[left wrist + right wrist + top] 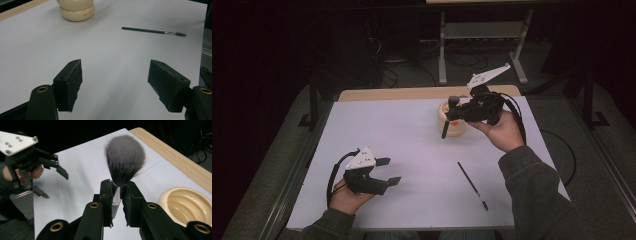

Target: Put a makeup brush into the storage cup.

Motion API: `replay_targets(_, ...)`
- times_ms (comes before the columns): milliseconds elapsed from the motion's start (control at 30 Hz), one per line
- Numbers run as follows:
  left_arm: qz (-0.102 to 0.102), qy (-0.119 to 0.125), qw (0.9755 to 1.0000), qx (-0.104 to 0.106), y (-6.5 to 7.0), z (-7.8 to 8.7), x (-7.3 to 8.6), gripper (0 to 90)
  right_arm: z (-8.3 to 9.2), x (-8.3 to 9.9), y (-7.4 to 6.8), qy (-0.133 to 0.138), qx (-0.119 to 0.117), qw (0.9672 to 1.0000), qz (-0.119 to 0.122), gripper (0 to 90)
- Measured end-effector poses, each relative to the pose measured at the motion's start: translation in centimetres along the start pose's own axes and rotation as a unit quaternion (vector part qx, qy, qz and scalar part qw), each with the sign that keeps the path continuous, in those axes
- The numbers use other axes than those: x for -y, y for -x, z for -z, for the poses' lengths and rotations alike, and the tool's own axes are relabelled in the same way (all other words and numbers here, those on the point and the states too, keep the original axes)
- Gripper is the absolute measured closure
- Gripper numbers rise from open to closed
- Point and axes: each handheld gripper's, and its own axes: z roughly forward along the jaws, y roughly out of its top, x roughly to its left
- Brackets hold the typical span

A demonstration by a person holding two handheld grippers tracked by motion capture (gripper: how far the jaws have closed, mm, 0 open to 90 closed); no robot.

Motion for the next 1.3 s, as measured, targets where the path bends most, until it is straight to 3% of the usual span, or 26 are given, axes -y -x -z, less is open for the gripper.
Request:
replay_targets(633,0.009,0.01,0.9999,-0.006,0.0,-0.1,0.1,24.1,-0.4,-1.6,3.7,0.005,0.047,0.9984,-0.031,78.0)
replay_targets(900,0.002,0.005,1.0,-0.006,0.0,-0.1,0.1,23.5,-1.0,-2.1,5.3,-0.008,0.075,0.9958,-0.052,78.0)
replay_targets(1300,-0.005,0.004,1.0,-0.005,0.2,-0.2,0.0,23.4,-1.3,-2.3,6.8,-0.003,0.104,0.9916,-0.076,78.0)
